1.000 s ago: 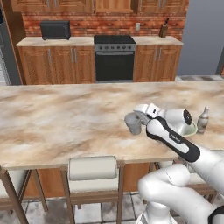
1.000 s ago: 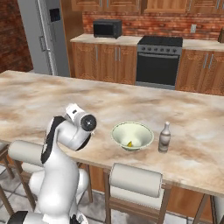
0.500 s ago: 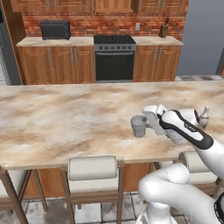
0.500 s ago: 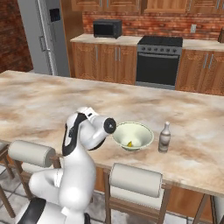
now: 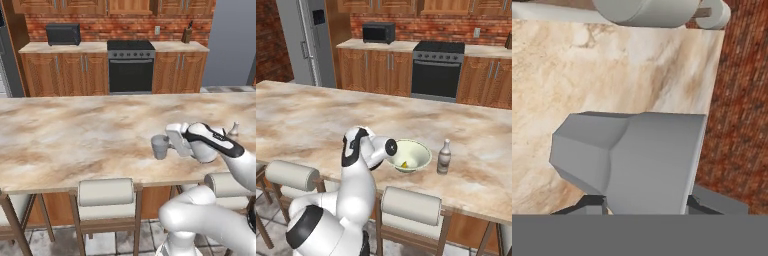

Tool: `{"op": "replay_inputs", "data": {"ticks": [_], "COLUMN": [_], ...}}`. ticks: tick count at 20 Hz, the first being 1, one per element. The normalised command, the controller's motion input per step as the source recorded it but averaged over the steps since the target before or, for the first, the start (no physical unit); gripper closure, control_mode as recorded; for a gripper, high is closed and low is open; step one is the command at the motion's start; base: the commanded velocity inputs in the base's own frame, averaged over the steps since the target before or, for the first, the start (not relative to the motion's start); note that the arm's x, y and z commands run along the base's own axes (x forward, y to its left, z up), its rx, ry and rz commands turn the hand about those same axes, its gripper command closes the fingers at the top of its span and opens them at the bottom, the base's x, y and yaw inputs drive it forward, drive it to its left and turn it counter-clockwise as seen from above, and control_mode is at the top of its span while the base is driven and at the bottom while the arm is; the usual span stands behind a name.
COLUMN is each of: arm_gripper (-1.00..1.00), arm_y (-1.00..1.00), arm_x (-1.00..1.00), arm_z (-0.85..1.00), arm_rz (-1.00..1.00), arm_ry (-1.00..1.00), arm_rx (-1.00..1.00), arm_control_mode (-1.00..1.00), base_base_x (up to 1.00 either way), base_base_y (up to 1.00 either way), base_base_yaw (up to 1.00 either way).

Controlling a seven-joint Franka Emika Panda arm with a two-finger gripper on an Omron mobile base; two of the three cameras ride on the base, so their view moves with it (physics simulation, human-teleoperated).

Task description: There is a bowl on the dining counter. Grab a lemon wedge from the fridge and place it in the bowl. Then get the liquor bottle and glass cup from the cabinet and place them next to the bowl.

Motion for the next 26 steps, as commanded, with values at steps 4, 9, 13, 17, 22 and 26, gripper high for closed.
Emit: {"op": "replay_inputs", "data": {"ticks": [4, 9, 13, 17, 22, 26], "arm_gripper": [1.00, 1.00, 1.00, 1.00, 1.00, 1.00], "arm_y": [0.00, -0.02, -0.05, -0.02, 0.00, 0.00], "arm_x": [0.28, 0.22, 0.14, 0.12, 0.14, 0.07], "arm_z": [-0.12, -0.07, -0.08, -0.10, -0.09, -0.14], "arm_rz": [0.00, 0.00, 0.00, 0.00, 0.00, 0.00], "arm_ry": [0.00, 0.00, 0.00, 0.00, 0.00, 0.00], "arm_rx": [0.00, 0.00, 0.00, 0.00, -0.01, -0.04], "arm_control_mode": [-1.00, -1.00, -1.00, -1.00, -1.00, -1.00], "base_base_x": [0.00, 0.00, 0.00, 0.00, 0.00, 0.00], "base_base_y": [0.00, 0.00, 0.00, 0.00, 0.00, 0.00], "base_base_yaw": [0.00, 0.00, 0.00, 0.00, 0.00, 0.00]}}
